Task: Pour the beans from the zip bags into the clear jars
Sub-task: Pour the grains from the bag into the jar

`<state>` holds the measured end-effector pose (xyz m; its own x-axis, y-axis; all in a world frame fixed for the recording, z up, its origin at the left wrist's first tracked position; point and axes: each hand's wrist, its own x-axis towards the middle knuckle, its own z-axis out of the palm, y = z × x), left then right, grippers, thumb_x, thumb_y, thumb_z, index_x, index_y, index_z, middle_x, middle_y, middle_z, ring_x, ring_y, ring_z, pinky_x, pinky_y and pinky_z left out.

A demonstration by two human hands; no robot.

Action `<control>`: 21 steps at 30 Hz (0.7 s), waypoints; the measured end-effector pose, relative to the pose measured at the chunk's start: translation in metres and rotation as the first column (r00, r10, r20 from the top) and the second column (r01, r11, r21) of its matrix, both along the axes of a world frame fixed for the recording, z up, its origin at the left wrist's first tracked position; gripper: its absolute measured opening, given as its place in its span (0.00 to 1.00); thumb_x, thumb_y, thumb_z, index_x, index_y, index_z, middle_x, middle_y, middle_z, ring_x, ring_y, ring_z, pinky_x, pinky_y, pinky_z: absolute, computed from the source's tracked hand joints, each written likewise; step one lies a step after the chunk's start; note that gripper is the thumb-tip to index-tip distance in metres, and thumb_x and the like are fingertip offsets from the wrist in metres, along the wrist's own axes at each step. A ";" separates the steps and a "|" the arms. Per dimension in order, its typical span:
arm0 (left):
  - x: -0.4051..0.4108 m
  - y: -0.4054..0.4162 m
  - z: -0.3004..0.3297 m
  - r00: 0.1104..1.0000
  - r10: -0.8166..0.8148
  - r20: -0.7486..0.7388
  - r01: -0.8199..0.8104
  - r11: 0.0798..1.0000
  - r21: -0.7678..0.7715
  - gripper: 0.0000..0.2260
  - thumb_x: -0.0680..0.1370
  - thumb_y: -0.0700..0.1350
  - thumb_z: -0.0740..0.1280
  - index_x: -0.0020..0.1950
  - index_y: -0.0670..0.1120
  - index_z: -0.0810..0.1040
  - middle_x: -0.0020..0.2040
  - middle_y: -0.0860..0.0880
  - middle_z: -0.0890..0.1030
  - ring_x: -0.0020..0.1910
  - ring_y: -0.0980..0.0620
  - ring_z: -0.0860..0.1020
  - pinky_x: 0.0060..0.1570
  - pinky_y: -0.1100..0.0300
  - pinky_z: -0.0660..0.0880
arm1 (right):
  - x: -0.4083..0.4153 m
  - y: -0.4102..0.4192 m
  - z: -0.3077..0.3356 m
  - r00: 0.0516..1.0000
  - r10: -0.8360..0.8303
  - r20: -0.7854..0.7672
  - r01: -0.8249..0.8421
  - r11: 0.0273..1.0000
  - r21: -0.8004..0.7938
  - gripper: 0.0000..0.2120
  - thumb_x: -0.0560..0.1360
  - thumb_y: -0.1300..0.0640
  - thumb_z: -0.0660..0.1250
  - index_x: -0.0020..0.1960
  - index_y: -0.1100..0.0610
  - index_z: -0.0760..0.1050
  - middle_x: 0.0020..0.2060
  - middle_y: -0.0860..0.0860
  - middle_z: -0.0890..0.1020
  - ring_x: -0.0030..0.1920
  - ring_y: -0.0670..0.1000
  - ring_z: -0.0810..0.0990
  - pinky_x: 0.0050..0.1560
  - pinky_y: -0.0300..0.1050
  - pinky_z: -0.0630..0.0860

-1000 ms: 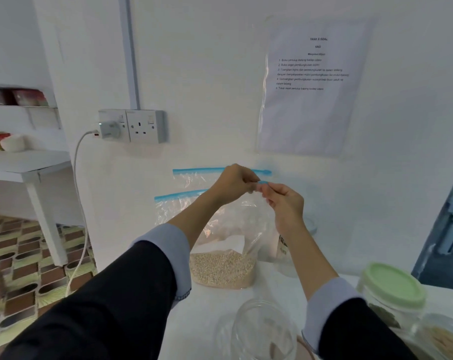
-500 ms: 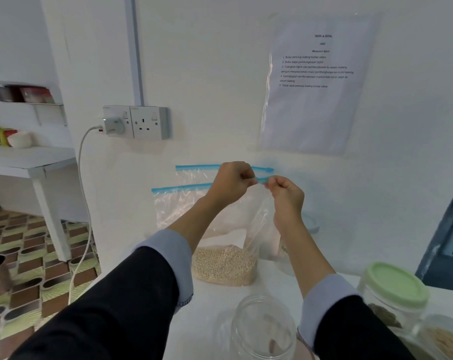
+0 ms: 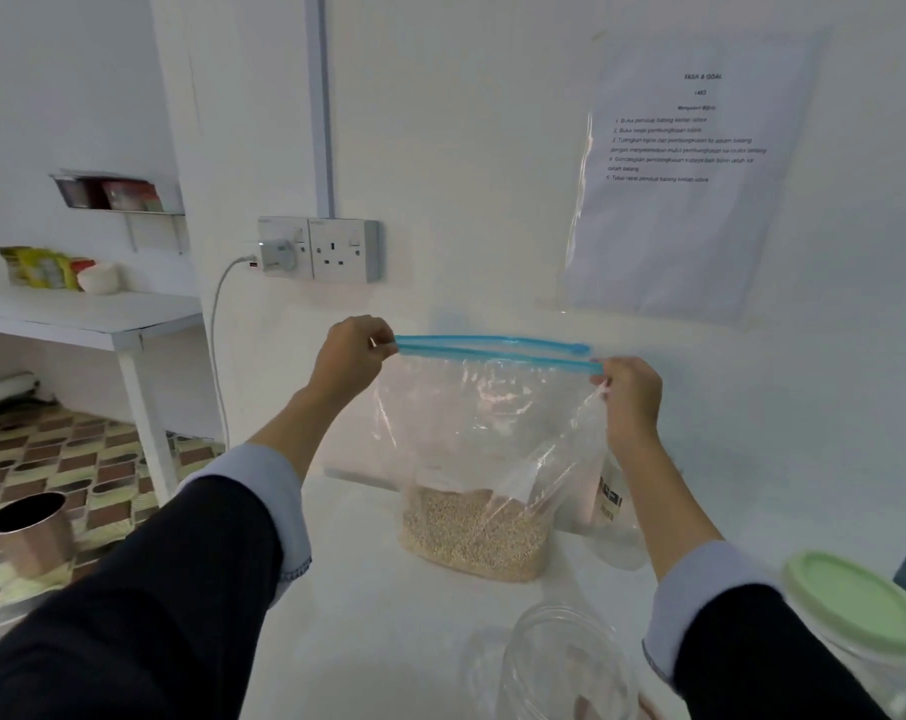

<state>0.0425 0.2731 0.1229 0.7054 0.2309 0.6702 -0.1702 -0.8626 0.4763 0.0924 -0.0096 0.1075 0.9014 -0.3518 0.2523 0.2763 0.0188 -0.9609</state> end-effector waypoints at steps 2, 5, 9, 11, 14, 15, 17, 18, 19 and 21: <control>0.001 0.003 0.002 1.000 -0.015 -0.007 0.015 1.000 -0.001 0.03 0.75 0.39 0.70 0.45 0.39 0.81 0.41 0.46 0.79 0.39 0.50 0.71 0.43 0.57 0.69 | 0.000 0.004 0.014 0.983 -0.043 0.177 0.115 0.898 -0.425 0.13 0.74 0.69 0.58 0.53 0.59 0.76 0.47 0.53 0.78 0.49 0.54 0.75 0.52 0.47 0.73; 0.000 0.005 0.003 1.000 -0.025 0.011 0.025 1.000 -0.016 0.03 0.75 0.38 0.69 0.46 0.39 0.81 0.40 0.48 0.76 0.38 0.52 0.70 0.40 0.63 0.65 | -0.012 0.035 0.041 0.958 0.258 0.128 0.005 0.427 -0.904 0.16 0.78 0.53 0.64 0.64 0.56 0.71 0.56 0.51 0.78 0.58 0.55 0.75 0.60 0.51 0.70; -0.003 0.000 0.004 0.997 0.047 -0.059 -0.046 0.999 0.022 0.06 0.77 0.42 0.68 0.51 0.41 0.78 0.46 0.46 0.75 0.44 0.49 0.74 0.45 0.56 0.73 | -0.020 0.071 0.056 0.970 0.195 -0.145 -0.132 -0.075 -0.988 0.12 0.78 0.50 0.63 0.55 0.57 0.74 0.45 0.52 0.80 0.41 0.52 0.77 0.41 0.43 0.70; -0.009 -0.010 0.007 0.973 0.169 -0.155 -0.162 0.985 0.056 0.12 0.77 0.45 0.68 0.58 0.41 0.73 0.53 0.45 0.73 0.48 0.47 0.76 0.46 0.56 0.74 | -0.021 0.081 0.056 0.932 0.238 -0.274 -0.302 0.090 -0.949 0.04 0.76 0.60 0.62 0.45 0.60 0.74 0.33 0.53 0.81 0.31 0.52 0.80 0.33 0.41 0.73; -0.025 -0.035 0.010 0.933 0.159 -0.324 -0.243 0.941 -0.237 0.15 0.81 0.51 0.60 0.52 0.38 0.71 0.45 0.43 0.75 0.39 0.46 0.76 0.36 0.57 0.73 | -0.029 0.095 0.058 0.820 0.391 -0.417 -0.562 0.414 -0.716 0.03 0.74 0.69 0.62 0.42 0.68 0.72 0.29 0.61 0.79 0.28 0.58 0.82 0.30 0.46 0.80; -0.030 -0.043 0.009 0.923 -0.021 -0.384 -0.158 0.890 -0.428 0.17 0.82 0.53 0.57 0.46 0.39 0.71 0.39 0.44 0.75 0.33 0.48 0.75 0.31 0.59 0.72 | -0.033 0.099 0.059 0.787 0.432 -0.440 -0.613 0.469 -0.636 0.04 0.75 0.69 0.62 0.43 0.70 0.73 0.29 0.63 0.79 0.26 0.59 0.81 0.30 0.47 0.81; -0.036 -0.060 0.008 0.855 -0.358 -0.375 -0.008 0.715 -0.700 0.22 0.83 0.55 0.53 0.37 0.41 0.70 0.32 0.45 0.73 0.27 0.51 0.71 0.27 0.63 0.70 | -0.040 0.106 0.059 0.760 0.478 -0.440 -0.647 0.494 -0.581 0.05 0.75 0.68 0.62 0.44 0.71 0.74 0.31 0.64 0.81 0.28 0.60 0.82 0.35 0.49 0.82; -0.035 -0.066 0.008 0.846 -0.429 -0.317 0.036 0.640 -0.768 0.22 0.83 0.54 0.53 0.35 0.42 0.68 0.31 0.46 0.71 0.26 0.52 0.70 0.26 0.64 0.69 | -0.042 0.109 0.058 0.759 0.495 -0.422 -0.647 0.507 -0.569 0.06 0.74 0.68 0.61 0.43 0.70 0.75 0.32 0.64 0.81 0.29 0.60 0.82 0.38 0.49 0.83; -0.034 -0.070 0.011 0.855 -0.445 -0.266 0.053 0.585 -0.809 0.21 0.83 0.53 0.55 0.33 0.43 0.67 0.30 0.46 0.70 0.25 0.53 0.68 0.24 0.66 0.67 | -0.043 0.111 0.059 0.764 0.508 -0.398 -0.642 0.532 -0.553 0.06 0.74 0.68 0.61 0.42 0.69 0.76 0.33 0.64 0.81 0.30 0.60 0.82 0.40 0.50 0.83; -0.031 -0.073 0.020 0.878 -0.424 -0.222 0.048 0.540 -0.840 0.19 0.81 0.48 0.58 0.31 0.45 0.64 0.28 0.47 0.67 0.20 0.55 0.65 0.21 0.69 0.60 | -0.043 0.113 0.062 0.776 0.526 -0.348 -0.628 0.591 -0.506 0.08 0.75 0.66 0.61 0.42 0.68 0.77 0.34 0.63 0.81 0.32 0.60 0.82 0.42 0.51 0.83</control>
<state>0.0119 0.2002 0.1431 0.9496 0.3128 -0.0195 0.0361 -0.0475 0.9982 0.0493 0.1029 0.1694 0.9052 0.4203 0.0630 0.2605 -0.4315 -0.8637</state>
